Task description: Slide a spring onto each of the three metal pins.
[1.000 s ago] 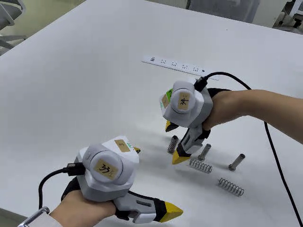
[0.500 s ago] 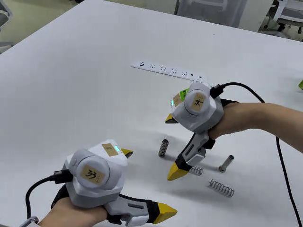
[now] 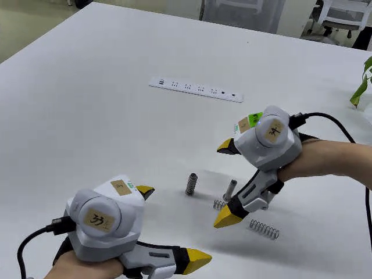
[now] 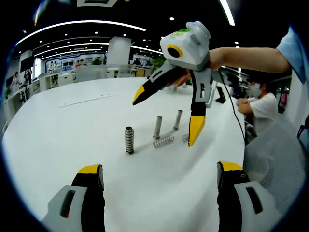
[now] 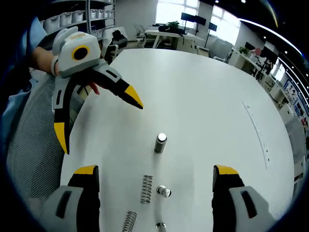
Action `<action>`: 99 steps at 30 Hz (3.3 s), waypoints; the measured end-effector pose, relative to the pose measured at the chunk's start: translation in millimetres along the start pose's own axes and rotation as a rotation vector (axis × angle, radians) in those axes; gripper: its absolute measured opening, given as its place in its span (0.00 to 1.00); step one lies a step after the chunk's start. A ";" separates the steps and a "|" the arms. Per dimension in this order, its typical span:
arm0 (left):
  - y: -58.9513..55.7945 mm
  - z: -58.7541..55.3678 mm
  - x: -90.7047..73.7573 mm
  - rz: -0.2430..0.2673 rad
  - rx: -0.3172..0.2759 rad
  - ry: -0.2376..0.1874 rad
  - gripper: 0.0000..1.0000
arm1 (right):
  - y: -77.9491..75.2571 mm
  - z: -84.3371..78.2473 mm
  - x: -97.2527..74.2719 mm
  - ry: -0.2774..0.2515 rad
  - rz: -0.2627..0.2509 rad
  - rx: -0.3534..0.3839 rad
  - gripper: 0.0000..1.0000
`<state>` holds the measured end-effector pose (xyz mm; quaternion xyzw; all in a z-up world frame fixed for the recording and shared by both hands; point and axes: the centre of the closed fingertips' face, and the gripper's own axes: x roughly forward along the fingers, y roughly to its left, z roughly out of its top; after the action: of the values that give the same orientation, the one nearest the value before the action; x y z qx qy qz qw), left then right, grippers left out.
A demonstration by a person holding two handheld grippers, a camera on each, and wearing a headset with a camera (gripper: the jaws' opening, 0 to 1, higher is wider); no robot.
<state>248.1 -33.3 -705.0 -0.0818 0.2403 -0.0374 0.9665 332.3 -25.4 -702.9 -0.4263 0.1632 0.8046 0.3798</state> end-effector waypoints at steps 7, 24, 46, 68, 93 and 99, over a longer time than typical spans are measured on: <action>1.7 3.2 -1.2 -0.002 0.007 -0.012 1.00 | 1.0 -16.8 -21.7 -0.041 -0.056 0.076 0.99; -2.1 0.9 -2.5 -0.025 0.054 0.035 1.00 | 27.9 -59.8 -69.6 -0.128 -0.187 0.246 0.99; 11.1 -4.8 -5.8 -0.015 0.103 0.094 1.00 | 65.2 -112.2 -106.8 -0.197 -0.333 0.464 0.99; -13.9 13.3 19.8 -0.202 0.359 0.171 0.76 | 93.1 -125.5 -104.7 -0.220 -0.347 0.552 0.99; -25.8 7.0 97.6 -0.206 0.383 0.326 0.46 | 120.6 -130.7 -95.2 -0.245 -0.324 0.636 0.99; -26.2 6.4 104.7 -0.219 0.381 0.366 0.48 | 124.8 -132.2 -93.9 -0.250 -0.323 0.649 0.99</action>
<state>342.5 -69.9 -742.7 0.0840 0.3889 -0.2004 0.8953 345.6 -229.4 -711.6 -0.2027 0.2928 0.6865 0.6339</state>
